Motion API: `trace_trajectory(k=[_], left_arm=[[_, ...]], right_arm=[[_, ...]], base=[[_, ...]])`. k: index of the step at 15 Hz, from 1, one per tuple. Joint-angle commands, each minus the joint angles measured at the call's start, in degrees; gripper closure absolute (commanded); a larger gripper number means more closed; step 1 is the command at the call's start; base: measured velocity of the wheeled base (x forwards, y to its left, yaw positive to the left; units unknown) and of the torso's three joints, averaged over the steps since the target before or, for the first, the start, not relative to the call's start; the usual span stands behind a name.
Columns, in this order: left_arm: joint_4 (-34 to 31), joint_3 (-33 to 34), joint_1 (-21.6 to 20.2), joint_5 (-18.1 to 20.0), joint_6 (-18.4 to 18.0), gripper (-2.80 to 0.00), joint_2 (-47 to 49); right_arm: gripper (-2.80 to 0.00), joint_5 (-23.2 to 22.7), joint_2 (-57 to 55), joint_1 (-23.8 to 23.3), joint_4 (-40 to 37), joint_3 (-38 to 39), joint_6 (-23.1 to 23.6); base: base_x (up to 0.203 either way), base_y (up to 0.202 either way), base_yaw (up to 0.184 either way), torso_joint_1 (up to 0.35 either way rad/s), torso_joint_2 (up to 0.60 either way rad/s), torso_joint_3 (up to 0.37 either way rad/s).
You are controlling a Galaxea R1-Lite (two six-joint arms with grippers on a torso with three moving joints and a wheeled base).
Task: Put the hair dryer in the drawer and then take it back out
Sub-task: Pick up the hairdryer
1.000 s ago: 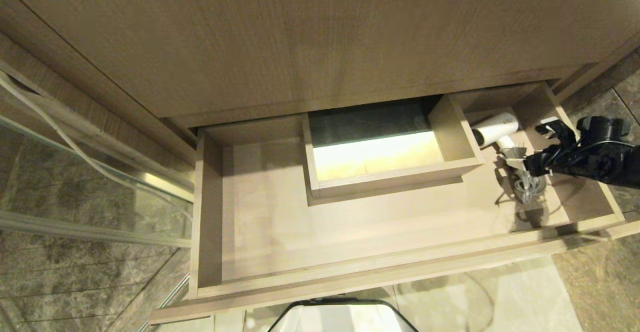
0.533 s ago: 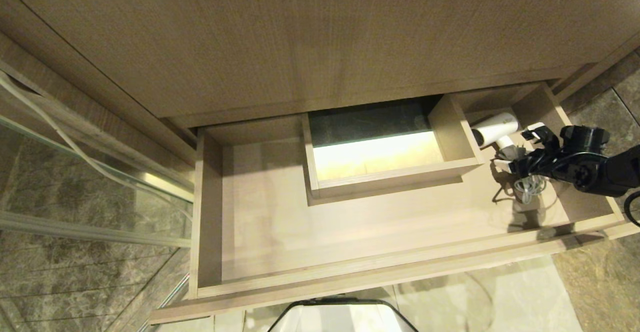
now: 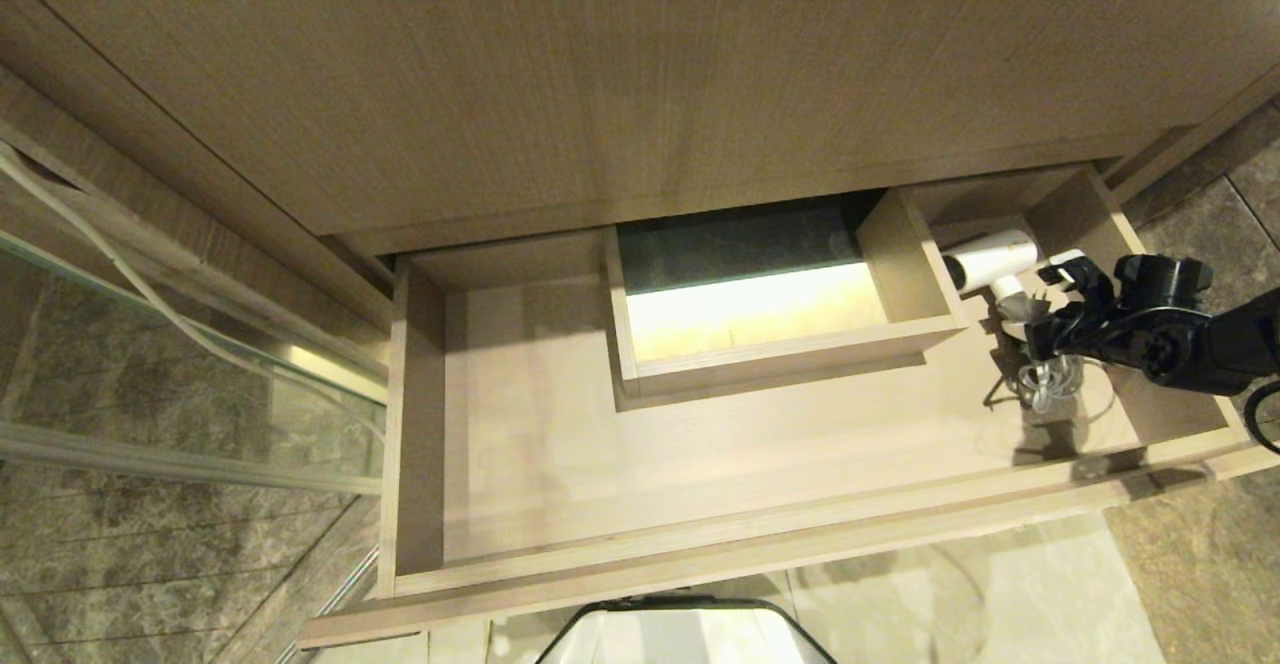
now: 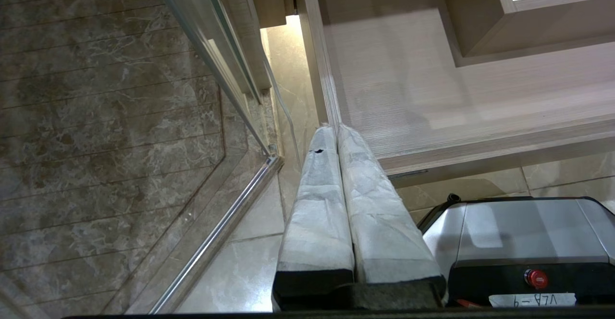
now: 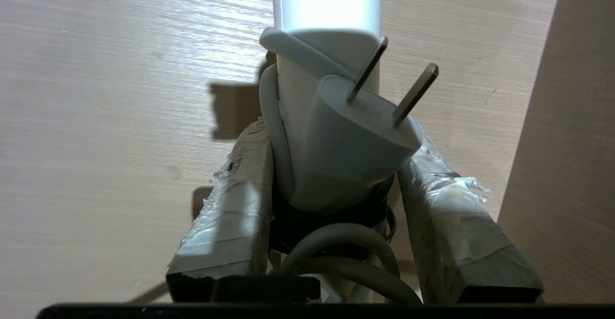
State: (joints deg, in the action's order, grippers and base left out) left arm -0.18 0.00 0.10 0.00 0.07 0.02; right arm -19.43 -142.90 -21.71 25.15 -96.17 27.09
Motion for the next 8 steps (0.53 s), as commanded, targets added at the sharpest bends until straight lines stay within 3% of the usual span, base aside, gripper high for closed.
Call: trace_trajectory(k=[1,8], left_arm=[[0.01,0.09,-0.01,0.00,0.02,0.00,-0.02],[0.01,0.04,-0.01,0.00,0.02,0.00,-0.02]], right_arm=[[0.00,-0.15,4.73,0.00,-1.03,0.42,0.15],[0.00,-0.18,19.90,-1.79,-5.03,8.57,0.61]], base=[[0.000,0.000,0.000,0.000,0.00,0.000],[0.000,0.000,0.000,0.000,0.00,0.000]])
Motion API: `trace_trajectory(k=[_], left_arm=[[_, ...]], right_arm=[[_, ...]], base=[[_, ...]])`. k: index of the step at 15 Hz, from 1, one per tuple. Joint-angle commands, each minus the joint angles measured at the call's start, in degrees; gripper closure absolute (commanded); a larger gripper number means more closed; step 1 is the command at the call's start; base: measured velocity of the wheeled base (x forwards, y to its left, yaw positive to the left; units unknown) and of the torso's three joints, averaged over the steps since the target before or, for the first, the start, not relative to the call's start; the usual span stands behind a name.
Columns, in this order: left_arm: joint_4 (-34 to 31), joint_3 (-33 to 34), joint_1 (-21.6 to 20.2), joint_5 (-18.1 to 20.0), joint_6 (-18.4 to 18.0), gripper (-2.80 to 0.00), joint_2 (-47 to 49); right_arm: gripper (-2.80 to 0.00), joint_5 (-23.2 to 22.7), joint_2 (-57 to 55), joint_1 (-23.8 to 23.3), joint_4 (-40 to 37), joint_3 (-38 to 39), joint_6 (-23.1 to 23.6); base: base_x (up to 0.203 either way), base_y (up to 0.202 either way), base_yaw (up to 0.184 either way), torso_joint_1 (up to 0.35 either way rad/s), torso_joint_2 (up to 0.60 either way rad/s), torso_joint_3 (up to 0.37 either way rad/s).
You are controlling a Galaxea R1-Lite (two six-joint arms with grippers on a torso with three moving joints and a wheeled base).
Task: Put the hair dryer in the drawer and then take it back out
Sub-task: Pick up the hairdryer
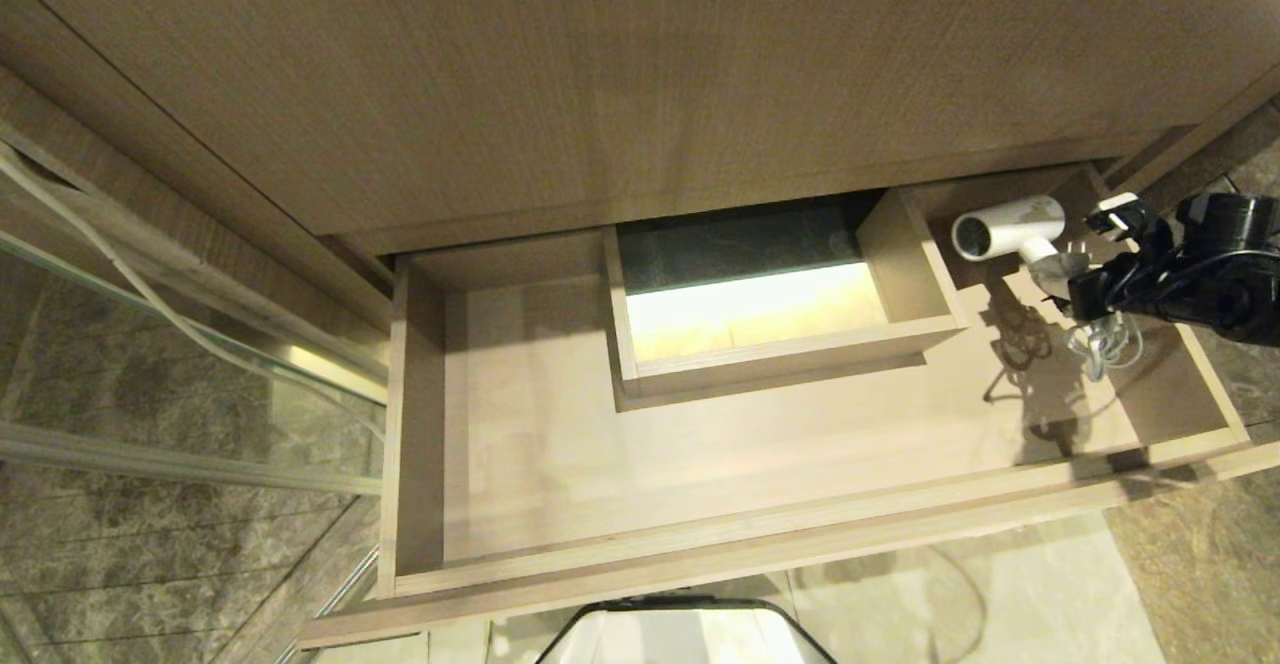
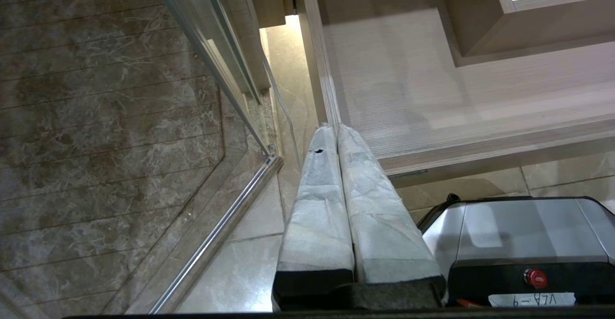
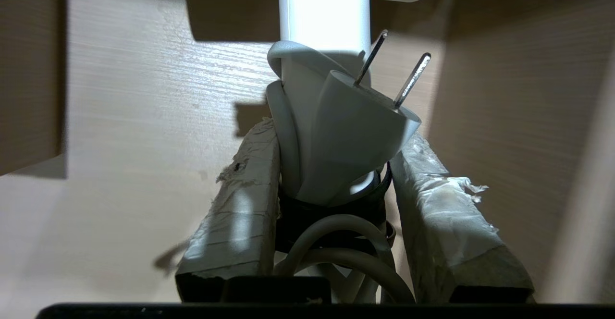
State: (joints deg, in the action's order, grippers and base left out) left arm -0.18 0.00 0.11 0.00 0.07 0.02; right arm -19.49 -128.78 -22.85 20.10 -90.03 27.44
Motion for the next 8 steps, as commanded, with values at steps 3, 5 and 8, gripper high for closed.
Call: trace_trajectory(k=[3,5,8], left_arm=[[0.01,0.09,-0.02,0.00,0.01,0.00,-0.02],[0.01,0.09,-0.02,0.00,0.01,0.00,-0.02],[0.01,0.09,-0.02,0.00,0.01,0.00,-0.02]], right_arm=[[0.00,-0.04,12.50,-2.32,-4.22,6.93,2.21],[0.00,-0.13,18.95,-3.51,-11.89,10.28,5.30],[0.00,-0.14,29.97,-4.27,-21.28,13.72,6.61]], base=[[0.000,0.000,0.000,0.000,0.00,0.000],[0.000,0.000,0.000,0.000,0.00,0.000],[0.000,0.000,0.000,0.000,0.00,0.000]])
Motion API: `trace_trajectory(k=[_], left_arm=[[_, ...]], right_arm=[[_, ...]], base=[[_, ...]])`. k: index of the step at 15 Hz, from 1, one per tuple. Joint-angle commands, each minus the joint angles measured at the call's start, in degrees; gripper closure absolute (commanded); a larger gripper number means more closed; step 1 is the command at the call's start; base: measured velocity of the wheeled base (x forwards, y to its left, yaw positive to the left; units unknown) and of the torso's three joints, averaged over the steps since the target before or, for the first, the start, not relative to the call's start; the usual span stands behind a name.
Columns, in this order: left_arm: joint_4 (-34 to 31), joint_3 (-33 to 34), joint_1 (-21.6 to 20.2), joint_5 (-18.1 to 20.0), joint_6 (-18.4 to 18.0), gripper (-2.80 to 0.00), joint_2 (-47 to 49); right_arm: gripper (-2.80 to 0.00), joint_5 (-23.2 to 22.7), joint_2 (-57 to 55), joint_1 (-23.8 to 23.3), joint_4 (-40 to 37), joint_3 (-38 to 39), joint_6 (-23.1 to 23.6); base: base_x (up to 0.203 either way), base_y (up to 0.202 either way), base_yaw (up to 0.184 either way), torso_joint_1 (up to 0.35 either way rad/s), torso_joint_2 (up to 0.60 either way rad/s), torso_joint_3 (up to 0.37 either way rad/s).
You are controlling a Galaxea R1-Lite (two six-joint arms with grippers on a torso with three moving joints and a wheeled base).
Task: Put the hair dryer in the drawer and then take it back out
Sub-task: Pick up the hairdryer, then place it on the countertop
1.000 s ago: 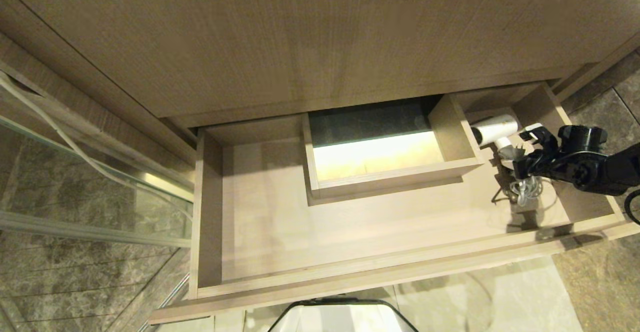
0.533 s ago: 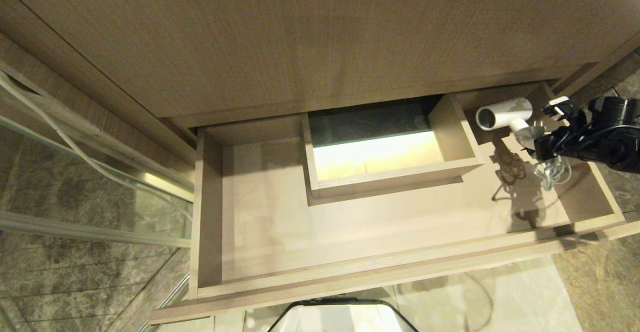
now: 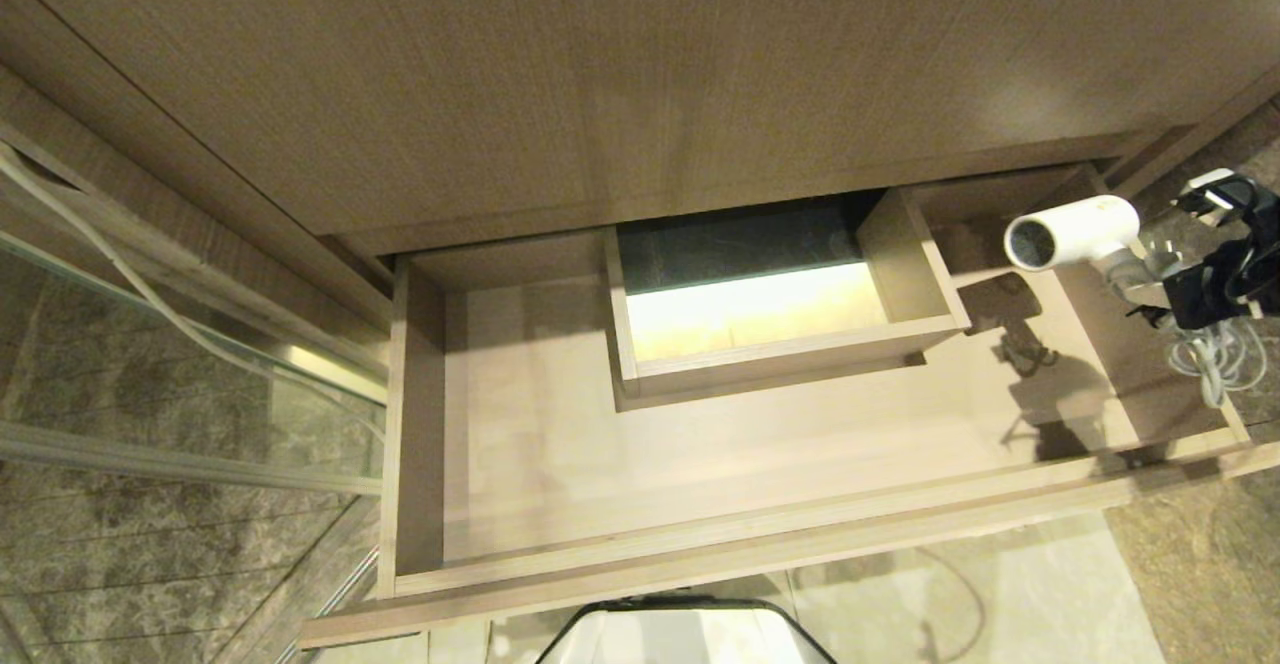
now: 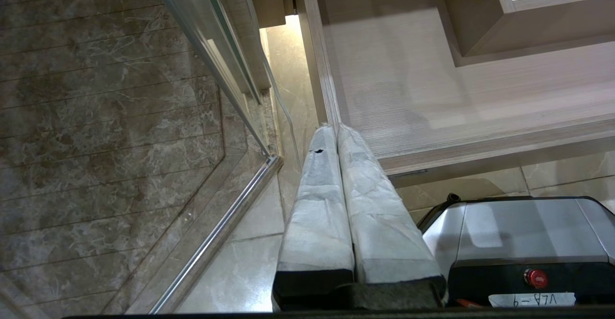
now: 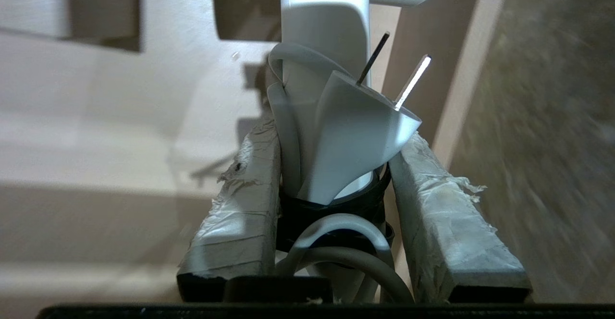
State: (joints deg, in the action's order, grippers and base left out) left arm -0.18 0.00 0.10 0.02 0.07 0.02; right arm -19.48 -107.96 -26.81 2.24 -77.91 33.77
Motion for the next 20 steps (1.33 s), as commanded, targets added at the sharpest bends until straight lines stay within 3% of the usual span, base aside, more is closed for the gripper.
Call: trace_trajectory(k=[1,6,11,20], left_arm=[[0.01,0.09,-0.01,-0.02,0.01,0.00,-0.02],[0.01,0.09,-0.01,-0.02,0.01,0.00,-0.02],[0.01,0.09,-0.01,-0.02,0.01,0.00,-0.02],[0.01,0.09,-0.01,-0.02,0.01,0.00,-0.02]], right_arm=[[0.00,-0.26,13.03,-0.39,-6.65,2.58,0.45],[0.00,-0.88,33.60,-0.43,-17.17,7.73,0.54],[0.00,-0.53,54.22,0.63,-19.37,10.49,2.30],[0.00,-0.16,69.81,1.03,-22.36,17.69,3.47]], base=[[0.000,0.000,0.000,0.000,0.00,0.000],[0.000,0.000,0.000,0.000,0.00,0.000],[0.000,0.000,0.000,0.000,0.00,0.000],[0.000,0.000,0.000,0.000,0.00,0.000]])
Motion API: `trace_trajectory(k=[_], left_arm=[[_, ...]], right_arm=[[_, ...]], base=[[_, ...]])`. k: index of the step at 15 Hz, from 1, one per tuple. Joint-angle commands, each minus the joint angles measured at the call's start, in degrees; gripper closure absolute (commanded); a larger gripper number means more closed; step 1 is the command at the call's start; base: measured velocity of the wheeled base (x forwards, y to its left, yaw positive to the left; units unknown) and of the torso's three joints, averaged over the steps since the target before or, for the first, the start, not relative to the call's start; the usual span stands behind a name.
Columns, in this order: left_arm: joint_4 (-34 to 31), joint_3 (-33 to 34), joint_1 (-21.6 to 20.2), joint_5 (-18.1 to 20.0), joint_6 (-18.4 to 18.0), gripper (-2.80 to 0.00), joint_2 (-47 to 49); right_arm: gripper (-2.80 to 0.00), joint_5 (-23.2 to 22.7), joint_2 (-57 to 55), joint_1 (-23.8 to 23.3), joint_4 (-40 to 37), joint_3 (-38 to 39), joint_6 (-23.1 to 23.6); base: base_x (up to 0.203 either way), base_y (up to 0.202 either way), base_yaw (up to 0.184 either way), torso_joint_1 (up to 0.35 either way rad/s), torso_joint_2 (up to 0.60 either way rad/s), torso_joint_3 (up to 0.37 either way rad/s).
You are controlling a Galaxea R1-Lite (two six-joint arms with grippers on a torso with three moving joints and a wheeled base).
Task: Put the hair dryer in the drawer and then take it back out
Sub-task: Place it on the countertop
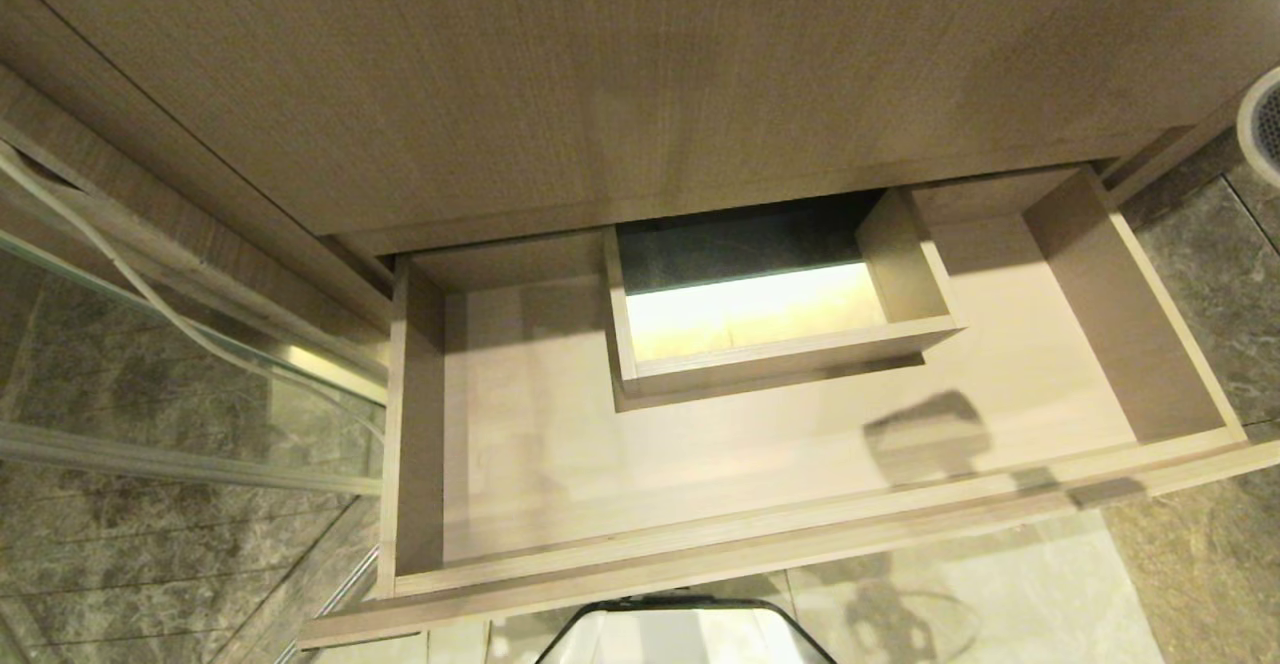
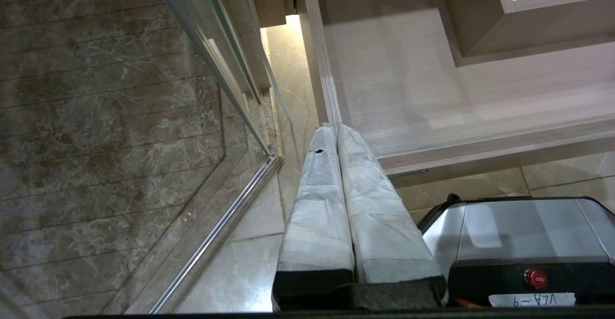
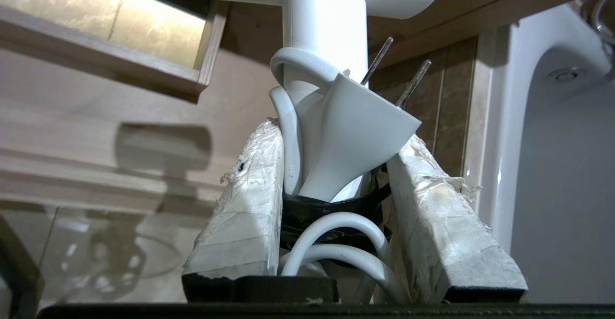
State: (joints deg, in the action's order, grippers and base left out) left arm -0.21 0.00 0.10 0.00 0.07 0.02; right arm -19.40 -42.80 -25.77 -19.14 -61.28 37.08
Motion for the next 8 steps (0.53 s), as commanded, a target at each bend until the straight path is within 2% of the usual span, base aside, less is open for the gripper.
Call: trace_trajectory(k=[1,5,8], left_arm=[[0.03,0.09,-0.01,0.00,0.01,0.00,-0.02],[0.03,0.00,-0.01,0.00,0.01,0.00,-0.02],[0.03,0.09,-0.01,0.00,0.01,0.00,-0.02]], right_arm=[[0.00,-0.35,6.87,0.01,-2.11,1.95,0.13],[0.00,-0.22,12.13,-0.13,-2.82,4.98,-2.11],[0.00,-0.15,14.03,-0.16,-3.14,6.17,-2.18]], base=[[0.000,0.000,0.000,0.000,0.00,0.000],[0.000,0.000,0.000,0.217,-0.39,-0.138],[0.000,0.000,0.000,0.070,-0.48,-0.198]])
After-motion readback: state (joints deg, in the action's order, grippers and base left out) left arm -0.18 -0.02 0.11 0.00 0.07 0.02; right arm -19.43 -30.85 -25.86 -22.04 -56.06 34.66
